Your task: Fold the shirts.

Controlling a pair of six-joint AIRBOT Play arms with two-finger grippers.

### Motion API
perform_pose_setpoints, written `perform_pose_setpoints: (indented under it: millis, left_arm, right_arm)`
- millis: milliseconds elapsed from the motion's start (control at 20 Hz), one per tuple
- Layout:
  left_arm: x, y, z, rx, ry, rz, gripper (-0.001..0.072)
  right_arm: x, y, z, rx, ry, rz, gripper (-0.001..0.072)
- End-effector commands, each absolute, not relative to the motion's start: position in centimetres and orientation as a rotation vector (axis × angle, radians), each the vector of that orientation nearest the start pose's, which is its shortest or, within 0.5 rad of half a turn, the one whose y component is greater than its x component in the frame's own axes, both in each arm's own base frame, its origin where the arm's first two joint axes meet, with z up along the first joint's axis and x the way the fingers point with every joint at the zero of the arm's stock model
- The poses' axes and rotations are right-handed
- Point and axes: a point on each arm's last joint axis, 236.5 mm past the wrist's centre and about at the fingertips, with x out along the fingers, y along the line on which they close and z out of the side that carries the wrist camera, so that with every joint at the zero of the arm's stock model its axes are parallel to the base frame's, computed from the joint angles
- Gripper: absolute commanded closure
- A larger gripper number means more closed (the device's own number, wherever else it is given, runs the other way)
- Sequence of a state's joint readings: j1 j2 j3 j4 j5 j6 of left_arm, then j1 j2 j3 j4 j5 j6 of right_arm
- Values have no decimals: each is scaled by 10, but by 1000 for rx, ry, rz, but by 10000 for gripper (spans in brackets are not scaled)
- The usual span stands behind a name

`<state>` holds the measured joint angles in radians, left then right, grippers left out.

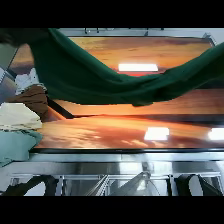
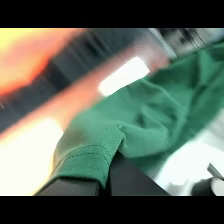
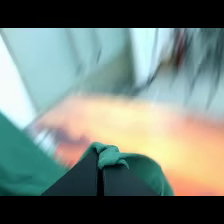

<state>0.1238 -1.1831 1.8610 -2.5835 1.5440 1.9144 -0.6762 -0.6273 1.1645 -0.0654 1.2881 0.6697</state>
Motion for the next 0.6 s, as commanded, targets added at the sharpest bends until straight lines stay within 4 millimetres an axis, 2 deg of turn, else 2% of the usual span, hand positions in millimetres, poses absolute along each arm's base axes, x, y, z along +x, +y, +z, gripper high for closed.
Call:
perform_pose_setpoints:
  millis: [0, 50, 150, 250, 350, 450, 500, 550]
  left_arm:
    - [303, -140, 398, -134, 496, -854, 683]
    - [312, -135, 388, -161, 522, -841, 683]
    - [341, -126, 350, -252, 620, -829, 682]
    - [379, -118, 290, -368, 763, -823, 682]
    - [415, -109, 223, -483, 882, -794, 682]
    - [444, -102, 156, -582, 975, -752, 683]
    - [452, -102, 120, -615, 1024, -743, 682]
    - [457, -103, 88, -642, 1072, -737, 682]
  right_arm:
    - [248, 67, 464, 39, -265, 480, 692]
    - [258, 58, 461, 62, -254, 470, 692]
    - [293, 42, 442, 143, -192, 509, 692]
    - [352, 39, 405, 231, -110, 573, 692]
    - [428, 58, 341, 270, 13, 600, 692]
    - [503, 84, 252, 296, 160, 559, 692]
    - [533, 93, 206, 324, 235, 528, 692]
    - [556, 99, 168, 343, 296, 512, 692]
